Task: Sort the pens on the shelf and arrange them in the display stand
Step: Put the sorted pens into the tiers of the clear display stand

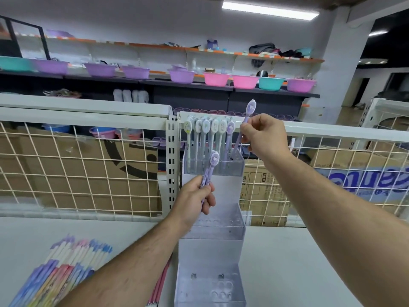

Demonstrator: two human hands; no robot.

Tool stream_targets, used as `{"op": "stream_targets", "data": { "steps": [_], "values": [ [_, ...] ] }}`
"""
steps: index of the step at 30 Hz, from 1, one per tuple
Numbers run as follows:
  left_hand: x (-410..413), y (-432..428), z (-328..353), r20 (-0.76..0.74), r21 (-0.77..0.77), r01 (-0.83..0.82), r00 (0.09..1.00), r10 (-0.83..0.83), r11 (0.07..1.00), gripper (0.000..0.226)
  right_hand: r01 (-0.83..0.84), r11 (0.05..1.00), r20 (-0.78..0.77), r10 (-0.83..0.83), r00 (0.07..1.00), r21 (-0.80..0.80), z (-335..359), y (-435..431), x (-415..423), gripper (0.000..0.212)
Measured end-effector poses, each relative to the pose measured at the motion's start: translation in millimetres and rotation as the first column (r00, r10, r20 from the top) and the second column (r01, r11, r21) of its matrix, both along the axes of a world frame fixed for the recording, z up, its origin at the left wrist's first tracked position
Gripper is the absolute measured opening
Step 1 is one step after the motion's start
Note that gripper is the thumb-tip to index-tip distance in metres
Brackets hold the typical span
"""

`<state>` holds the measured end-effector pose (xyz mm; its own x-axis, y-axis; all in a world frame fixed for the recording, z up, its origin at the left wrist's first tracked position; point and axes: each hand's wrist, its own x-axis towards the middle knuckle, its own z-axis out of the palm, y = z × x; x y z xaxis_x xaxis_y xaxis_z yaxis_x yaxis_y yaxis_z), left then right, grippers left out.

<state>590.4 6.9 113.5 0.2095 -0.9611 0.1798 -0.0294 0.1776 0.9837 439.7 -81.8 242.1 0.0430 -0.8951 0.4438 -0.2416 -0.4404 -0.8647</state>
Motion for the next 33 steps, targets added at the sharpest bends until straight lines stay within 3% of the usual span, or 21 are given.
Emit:
{"op": "stream_targets", "data": {
  "steps": [5,11,17,21,25,29,33],
  "values": [
    [-1.3,1.5,0.9,-0.118,0.018,0.03,0.993,-0.027,0.999,0.016,-0.017,1.0,-0.137,0.021,0.99,0.024,-11.6,0.2,2.6,0.012],
    [-3.5,1.7,2.1,-0.116,0.023,0.046,0.992,-0.043,0.999,0.01,0.021,0.999,-0.314,-0.03,0.949,-0.034,-18.1,5.7,3.9,0.014],
    [-4.4,2.7,2.8,-0.084,0.045,0.038,0.996,-0.034,0.998,0.01,0.055,0.998,-0.268,-0.055,0.962,-0.009,-19.0,14.5,1.6,0.007],
    [-2.2,0.0,0.3,-0.081,0.067,0.037,0.996,-0.032,0.997,0.025,0.138,0.958,-0.203,-0.192,0.96,-0.251,-1.6,26.7,5.5,0.006],
    [-0.7,-2.1,-0.2,-0.089,0.064,0.057,0.995,-0.051,0.996,0.029,0.053,0.825,-0.318,-0.275,0.908,-0.562,25.1,38.8,28.7,0.011],
    [0.6,-1.7,-0.4,-0.114,0.079,0.061,0.992,-0.051,0.995,0.029,-0.12,0.803,-0.551,-0.282,0.785,-0.583,34.9,39.3,59.8,0.019],
    [0.7,-0.4,1.5,-0.11,0.083,0.07,0.992,-0.06,0.994,0.028,-0.15,0.818,-0.623,-0.29,0.727,-0.556,36.7,34.9,79.0,0.023]
  ]
}}
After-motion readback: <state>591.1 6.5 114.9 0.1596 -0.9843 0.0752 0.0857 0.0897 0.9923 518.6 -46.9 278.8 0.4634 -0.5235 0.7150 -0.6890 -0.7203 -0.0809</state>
